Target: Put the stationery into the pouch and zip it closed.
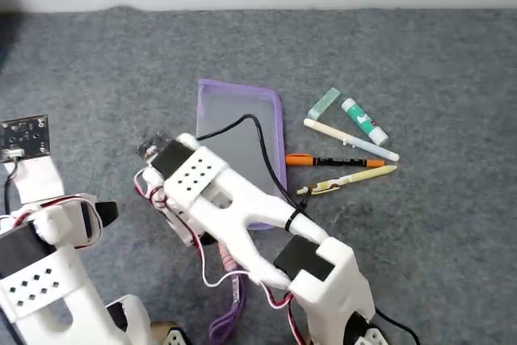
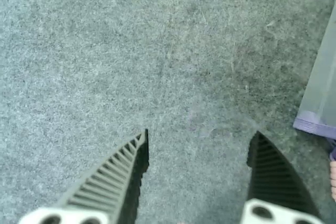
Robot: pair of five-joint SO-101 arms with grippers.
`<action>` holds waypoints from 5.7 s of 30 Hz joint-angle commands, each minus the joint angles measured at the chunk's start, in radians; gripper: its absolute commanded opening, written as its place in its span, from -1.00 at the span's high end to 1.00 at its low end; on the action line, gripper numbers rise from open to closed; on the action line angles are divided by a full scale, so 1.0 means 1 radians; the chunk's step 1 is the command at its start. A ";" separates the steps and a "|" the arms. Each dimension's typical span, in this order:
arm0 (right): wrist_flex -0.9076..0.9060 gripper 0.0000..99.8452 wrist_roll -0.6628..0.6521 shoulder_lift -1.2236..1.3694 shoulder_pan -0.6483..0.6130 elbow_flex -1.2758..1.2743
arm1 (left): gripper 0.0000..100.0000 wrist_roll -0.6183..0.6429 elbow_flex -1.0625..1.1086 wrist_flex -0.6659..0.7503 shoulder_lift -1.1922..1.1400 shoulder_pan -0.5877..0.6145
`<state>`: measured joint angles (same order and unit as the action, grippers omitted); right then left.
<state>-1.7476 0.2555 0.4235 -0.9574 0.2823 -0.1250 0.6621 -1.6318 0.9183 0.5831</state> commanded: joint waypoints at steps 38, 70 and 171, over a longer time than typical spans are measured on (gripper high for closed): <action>0.367 0.60 0.381 0.013 0.018 -0.359 | 0.41 0.008 -0.005 0.015 0.014 0.003; -0.010 0.98 0.178 -0.567 0.021 -0.175 | 0.41 0.003 -0.061 0.006 0.017 -0.005; 0.186 0.98 -0.272 -0.846 0.588 -0.213 | 0.98 0.210 -0.147 0.292 0.008 -0.838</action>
<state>-1.5789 -0.0115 -0.3913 -0.3836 0.0583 0.1036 0.5700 -1.3203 0.9183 -0.1718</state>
